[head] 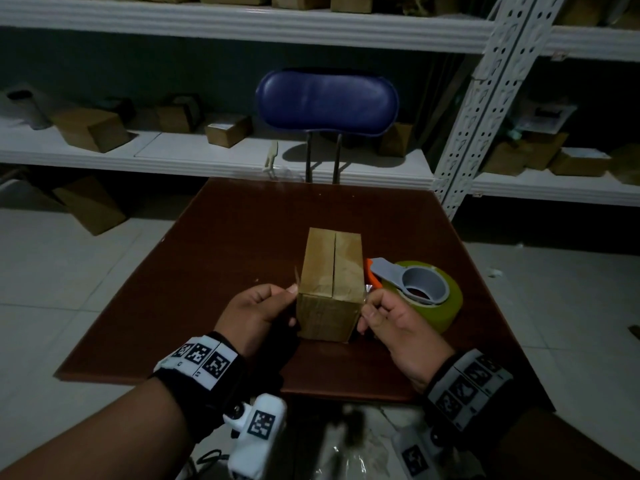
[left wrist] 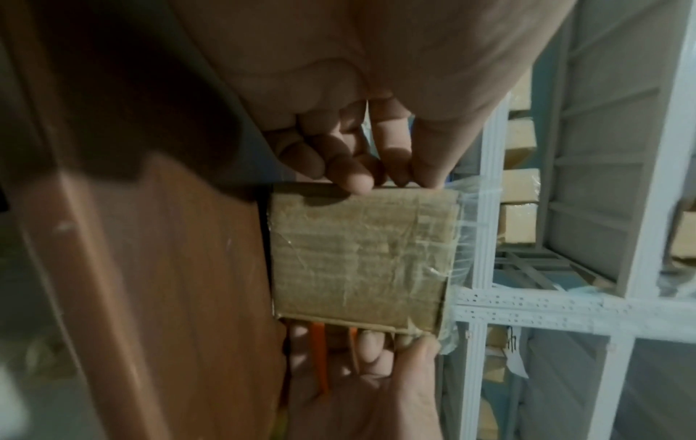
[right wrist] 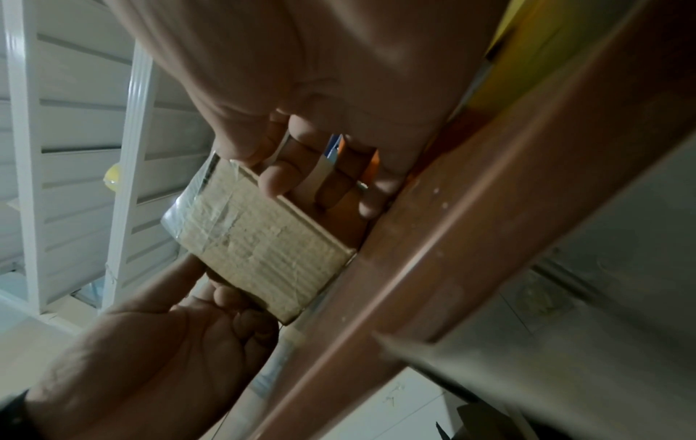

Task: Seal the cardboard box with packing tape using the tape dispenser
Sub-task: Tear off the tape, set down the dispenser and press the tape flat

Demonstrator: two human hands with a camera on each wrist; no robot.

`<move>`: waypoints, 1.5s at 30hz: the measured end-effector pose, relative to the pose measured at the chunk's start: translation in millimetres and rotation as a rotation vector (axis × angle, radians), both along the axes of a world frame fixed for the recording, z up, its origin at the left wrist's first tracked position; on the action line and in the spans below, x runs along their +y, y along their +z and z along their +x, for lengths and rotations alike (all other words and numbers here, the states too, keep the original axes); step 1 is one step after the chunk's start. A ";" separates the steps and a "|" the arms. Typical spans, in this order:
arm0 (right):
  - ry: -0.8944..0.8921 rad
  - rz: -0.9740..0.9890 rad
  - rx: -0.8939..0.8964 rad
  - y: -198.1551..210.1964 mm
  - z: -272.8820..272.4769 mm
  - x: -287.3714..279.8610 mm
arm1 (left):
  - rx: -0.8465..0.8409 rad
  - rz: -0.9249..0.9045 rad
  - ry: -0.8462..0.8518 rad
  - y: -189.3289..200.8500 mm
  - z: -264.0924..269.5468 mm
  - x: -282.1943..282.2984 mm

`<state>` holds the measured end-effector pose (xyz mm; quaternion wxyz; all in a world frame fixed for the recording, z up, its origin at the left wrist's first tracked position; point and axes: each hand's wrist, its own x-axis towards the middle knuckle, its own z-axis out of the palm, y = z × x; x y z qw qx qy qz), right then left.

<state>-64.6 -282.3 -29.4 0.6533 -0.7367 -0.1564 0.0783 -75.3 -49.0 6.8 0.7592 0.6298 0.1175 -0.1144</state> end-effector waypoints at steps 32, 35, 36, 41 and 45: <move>0.020 -0.058 -0.012 8.3 -12.0 31.0 | 0.169 -0.232 -0.032 19.4 11.8 13.2; -0.013 0.001 0.040 5.8 -11.2 33.4 | 0.179 -0.202 -0.054 22.7 10.2 12.4; -0.023 0.010 0.067 5.1 -10.6 34.2 | 0.185 -0.185 -0.062 24.5 9.0 10.4; -0.054 0.010 0.222 3.9 -12.5 39.7 | 0.177 -0.158 -0.064 27.1 6.0 6.7; -0.068 0.035 0.273 5.7 -14.1 42.1 | 0.173 -0.169 -0.059 29.1 3.6 6.2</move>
